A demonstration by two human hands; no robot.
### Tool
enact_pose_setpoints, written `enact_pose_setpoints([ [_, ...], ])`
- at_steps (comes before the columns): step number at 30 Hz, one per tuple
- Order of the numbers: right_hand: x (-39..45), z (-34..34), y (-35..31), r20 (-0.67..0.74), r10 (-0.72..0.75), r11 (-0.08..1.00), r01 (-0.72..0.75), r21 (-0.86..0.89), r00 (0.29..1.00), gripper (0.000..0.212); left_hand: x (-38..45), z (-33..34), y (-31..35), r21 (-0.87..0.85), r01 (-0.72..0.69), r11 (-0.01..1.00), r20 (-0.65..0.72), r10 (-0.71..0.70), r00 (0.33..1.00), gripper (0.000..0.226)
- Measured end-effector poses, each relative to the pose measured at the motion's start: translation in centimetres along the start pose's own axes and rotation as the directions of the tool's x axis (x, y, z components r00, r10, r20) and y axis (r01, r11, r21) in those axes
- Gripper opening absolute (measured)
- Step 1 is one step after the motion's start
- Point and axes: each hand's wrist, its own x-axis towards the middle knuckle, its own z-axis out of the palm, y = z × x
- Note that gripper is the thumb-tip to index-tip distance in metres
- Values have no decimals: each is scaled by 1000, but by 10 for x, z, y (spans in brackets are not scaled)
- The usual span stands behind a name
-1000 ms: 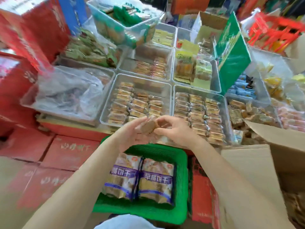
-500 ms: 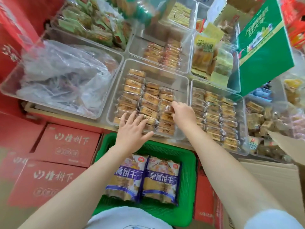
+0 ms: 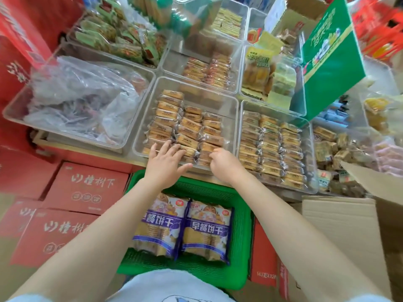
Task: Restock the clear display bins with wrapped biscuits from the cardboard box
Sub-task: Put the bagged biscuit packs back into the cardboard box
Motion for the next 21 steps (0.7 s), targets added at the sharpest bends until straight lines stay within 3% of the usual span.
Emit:
enact_pose_setpoints([
  [3, -55, -13, 24, -178, -106, 980, 133, 147, 978, 33, -23, -8, 38, -208, -5, 978, -152, -27, 988, 42],
  [6, -115, -31, 67, -457, -104, 939, 238, 247, 883, 25, -56, -10, 117, -364, -212, 907, -344, 80, 936, 20],
  [10, -200, -47, 152, -762, 69, 904, 283, 321, 644, 21, -95, 4, 250, -546, -333, 769, -263, 220, 939, 21],
  [12, -240, -45, 204, -827, 166, 889, 282, 362, 537, 21, -112, 15, 315, -626, -335, 704, -220, 253, 942, 27],
  [14, -273, -37, 260, -827, 254, 880, 236, 413, 502, 20, -127, 26, 374, -701, -304, 645, -184, 248, 951, 48],
  [15, -285, -33, 289, -798, 284, 876, 195, 442, 532, 20, -132, 32, 400, -744, -264, 614, -157, 224, 962, 62],
  [17, -299, -21, 342, -664, 306, 881, 61, 469, 682, 20, -138, 45, 446, -803, -166, 572, -94, 152, 984, 83],
  [19, -301, -7, 386, -426, 281, 903, -88, 420, 860, 23, -139, 58, 479, -814, -89, 574, -58, 72, 996, 94],
  [21, -294, 8, 418, -198, 266, 921, -188, 340, 943, 25, -138, 68, 496, -777, -71, 625, -100, -11, 995, 96],
])
